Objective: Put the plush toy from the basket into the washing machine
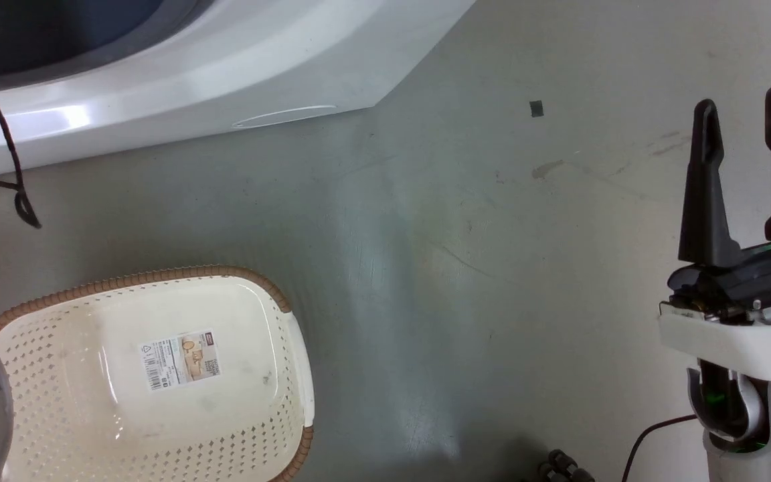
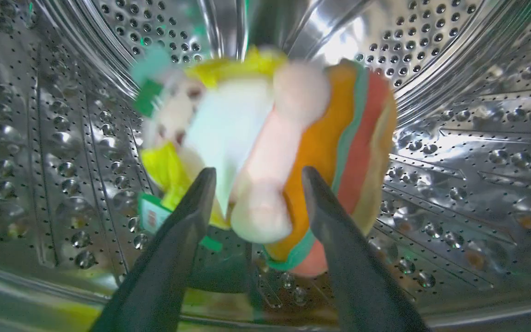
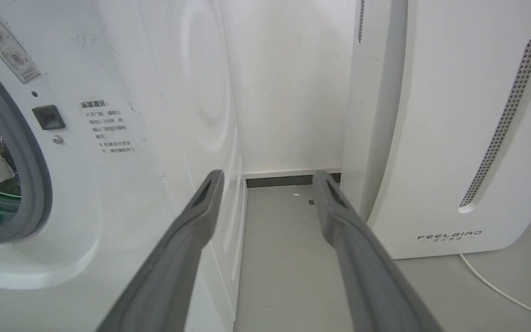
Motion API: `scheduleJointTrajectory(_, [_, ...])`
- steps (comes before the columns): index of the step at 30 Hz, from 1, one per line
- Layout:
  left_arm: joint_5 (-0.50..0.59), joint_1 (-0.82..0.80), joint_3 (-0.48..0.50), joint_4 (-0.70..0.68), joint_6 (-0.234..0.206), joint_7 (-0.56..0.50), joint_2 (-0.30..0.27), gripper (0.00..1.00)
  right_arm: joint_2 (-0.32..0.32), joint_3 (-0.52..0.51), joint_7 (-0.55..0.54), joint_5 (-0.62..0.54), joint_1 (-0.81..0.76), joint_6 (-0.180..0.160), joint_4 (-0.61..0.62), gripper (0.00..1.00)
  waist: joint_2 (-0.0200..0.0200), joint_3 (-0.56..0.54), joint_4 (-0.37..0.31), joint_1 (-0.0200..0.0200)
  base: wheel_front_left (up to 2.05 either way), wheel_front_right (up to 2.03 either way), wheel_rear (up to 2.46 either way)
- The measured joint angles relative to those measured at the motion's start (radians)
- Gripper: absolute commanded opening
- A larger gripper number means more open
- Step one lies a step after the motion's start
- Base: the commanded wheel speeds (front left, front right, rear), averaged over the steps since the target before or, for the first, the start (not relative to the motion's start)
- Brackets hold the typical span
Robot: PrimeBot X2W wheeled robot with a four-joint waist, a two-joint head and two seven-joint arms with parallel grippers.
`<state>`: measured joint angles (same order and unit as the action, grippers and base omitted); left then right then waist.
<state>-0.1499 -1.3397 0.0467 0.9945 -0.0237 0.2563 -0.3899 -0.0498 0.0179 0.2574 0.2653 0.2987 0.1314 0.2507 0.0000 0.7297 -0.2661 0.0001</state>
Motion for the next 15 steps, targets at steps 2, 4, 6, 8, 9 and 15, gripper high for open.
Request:
scheduleJointTrajectory(2, [0.0,0.0,-0.001,0.014,0.0,0.0,0.001,1.0,0.0,-0.004,0.0,0.0,0.002,0.0,0.001,1.0,0.0,-0.004,0.002,0.0,0.0,0.0,0.0])
scheduleJointTrajectory(4, [-0.001,0.003,0.002,0.023,0.0,0.0,0.001,1.0,0.0,-0.009,0.0,0.001,0.003,0.0,0.002,1.0,0.0,-0.012,0.005,0.0,0.0,0.0,0.0])
scheduleJointTrajectory(6, [-0.002,0.011,0.004,0.027,0.0,0.0,0.001,1.0,0.0,-0.01,0.0,0.001,0.003,0.0,0.001,1.0,0.0,-0.023,0.008,0.0,0.0,0.0,0.0])
scheduleJointTrajectory(8, [-0.003,0.028,0.006,0.026,0.0,0.0,0.005,1.0,0.0,-0.011,0.0,0.001,0.003,0.0,-0.001,1.0,0.0,-0.038,0.012,0.0,0.0,0.0,0.0])
scheduleJointTrajectory(9, [-0.009,0.041,0.013,0.022,-0.001,0.0,0.009,1.0,0.0,-0.011,0.0,0.001,0.003,0.0,-0.002,1.0,0.0,-0.047,0.014,-0.0001,0.0,0.0,0.0])
scheduleJointTrajectory(15, [-0.008,0.292,0.036,-0.125,-0.027,0.0,0.085,1.0,0.0,-0.021,0.0,-0.014,-0.025,0.0,-0.022,1.0,0.0,-0.174,0.044,-0.0001,0.0,0.0,0.0])
